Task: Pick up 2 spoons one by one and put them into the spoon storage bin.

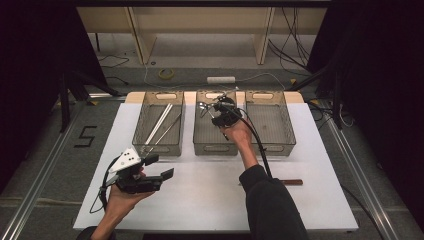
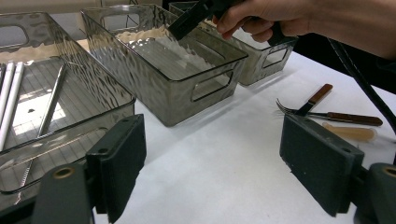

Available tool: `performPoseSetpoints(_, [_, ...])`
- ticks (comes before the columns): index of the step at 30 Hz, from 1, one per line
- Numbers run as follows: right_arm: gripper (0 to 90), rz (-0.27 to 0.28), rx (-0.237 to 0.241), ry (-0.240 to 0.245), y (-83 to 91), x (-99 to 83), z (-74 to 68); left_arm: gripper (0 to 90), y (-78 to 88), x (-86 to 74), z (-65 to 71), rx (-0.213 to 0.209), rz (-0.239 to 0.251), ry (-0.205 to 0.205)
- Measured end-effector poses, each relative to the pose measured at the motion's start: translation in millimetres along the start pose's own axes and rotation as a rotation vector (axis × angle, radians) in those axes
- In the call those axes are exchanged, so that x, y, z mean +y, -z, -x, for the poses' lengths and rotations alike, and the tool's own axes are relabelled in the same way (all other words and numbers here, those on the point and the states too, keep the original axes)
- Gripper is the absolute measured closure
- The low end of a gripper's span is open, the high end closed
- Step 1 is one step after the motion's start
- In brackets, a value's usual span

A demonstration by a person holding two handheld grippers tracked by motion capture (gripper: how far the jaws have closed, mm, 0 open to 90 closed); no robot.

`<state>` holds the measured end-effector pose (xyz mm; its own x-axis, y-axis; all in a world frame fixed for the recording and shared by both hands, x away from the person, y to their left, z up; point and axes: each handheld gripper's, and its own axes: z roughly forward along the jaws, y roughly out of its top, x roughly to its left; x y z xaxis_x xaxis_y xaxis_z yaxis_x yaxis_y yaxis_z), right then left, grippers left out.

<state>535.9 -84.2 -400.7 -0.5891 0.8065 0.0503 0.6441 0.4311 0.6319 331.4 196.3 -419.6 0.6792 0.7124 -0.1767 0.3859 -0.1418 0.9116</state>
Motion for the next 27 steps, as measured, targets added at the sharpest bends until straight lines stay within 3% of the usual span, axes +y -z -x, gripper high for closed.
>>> performPoseSetpoints(6, [67.0, 0.039, 0.031, 0.005, 9.7, 1.1, 0.7, 22.2, -0.2, -0.1, -0.1, 0.002, -0.004, -0.003])
performPoseSetpoints(15, [55.6, 0.041, 0.065, 0.057, 30.6, -5.4, 3.8, 21.9, -0.4, -0.2, -0.1, 0.004, -0.003, 0.000])
performPoseSetpoints(27, [39.5, 0.045, 0.104, 0.137, 73.4, -35.7, 2.6, 21.3, -0.7, -0.2, -0.4, 0.012, -0.004, 0.002])
